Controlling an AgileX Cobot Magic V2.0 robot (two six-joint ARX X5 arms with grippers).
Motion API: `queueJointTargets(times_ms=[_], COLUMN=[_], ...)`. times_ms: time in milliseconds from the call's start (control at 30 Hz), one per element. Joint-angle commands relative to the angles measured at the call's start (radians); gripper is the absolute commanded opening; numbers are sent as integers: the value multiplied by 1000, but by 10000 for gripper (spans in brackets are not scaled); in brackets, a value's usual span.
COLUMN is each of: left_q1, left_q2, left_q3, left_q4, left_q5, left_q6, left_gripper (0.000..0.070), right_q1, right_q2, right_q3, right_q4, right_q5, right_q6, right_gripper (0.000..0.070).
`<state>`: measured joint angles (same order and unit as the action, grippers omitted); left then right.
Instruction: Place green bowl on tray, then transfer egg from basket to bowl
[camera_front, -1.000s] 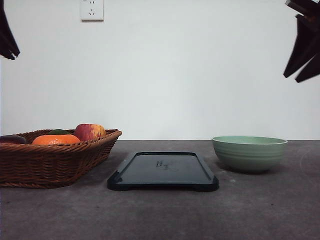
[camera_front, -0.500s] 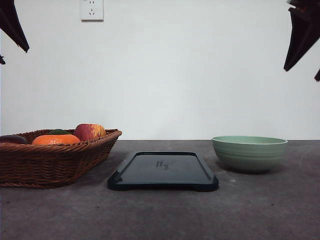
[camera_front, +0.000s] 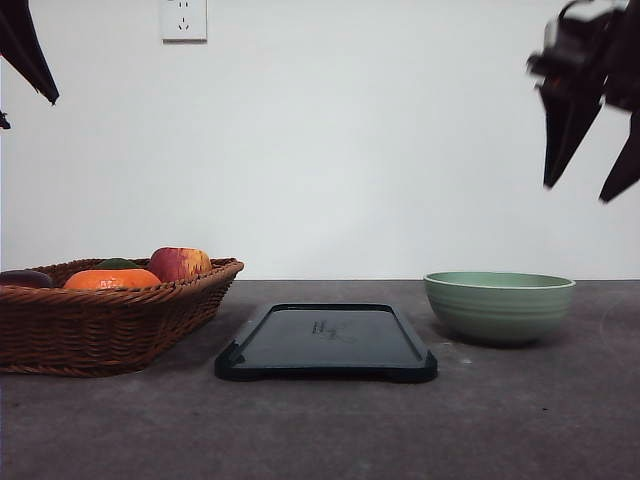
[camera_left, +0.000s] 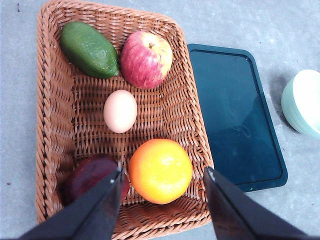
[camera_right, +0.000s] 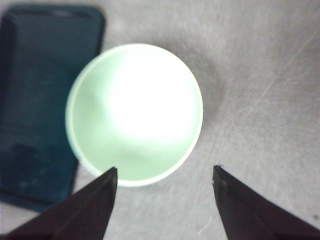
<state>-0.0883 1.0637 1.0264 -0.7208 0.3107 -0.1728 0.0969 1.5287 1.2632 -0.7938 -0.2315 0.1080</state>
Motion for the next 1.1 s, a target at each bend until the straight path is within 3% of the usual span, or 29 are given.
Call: queueJointTargets(times_ms=[0, 267, 433, 467, 567, 633, 900, 1067], left_q1=[-2, -2, -2, -2, -2, -2, -2, -2], left_q2=[8, 8, 8, 8, 8, 8, 8, 8], left_q3=[26, 26, 26, 26, 26, 26, 26, 26], left_q4=[10, 11, 11, 11, 11, 11, 10, 10], left_q5=[4, 4, 4, 4, 4, 4, 4, 4], left_q6=[0, 1, 1, 1, 1, 1, 1, 4], left_gripper=[321, 321, 321, 321, 321, 321, 321, 321], right_q1=[-2, -17, -22, -22, -22, -22, -22, -18], right_q2=[49, 194, 245, 250, 259, 259, 259, 259], right_q3=[27, 29, 29, 29, 29, 29, 34, 94], right_q4=[12, 63, 101, 108, 122, 131, 127, 35], right_q5=[4, 4, -4, -3, -4, -4, -5, -6], right_q6=[-18, -20, -18, -18, -18, -18, -18, -19], right_gripper=[370, 368, 320, 298, 84, 16, 7, 7])
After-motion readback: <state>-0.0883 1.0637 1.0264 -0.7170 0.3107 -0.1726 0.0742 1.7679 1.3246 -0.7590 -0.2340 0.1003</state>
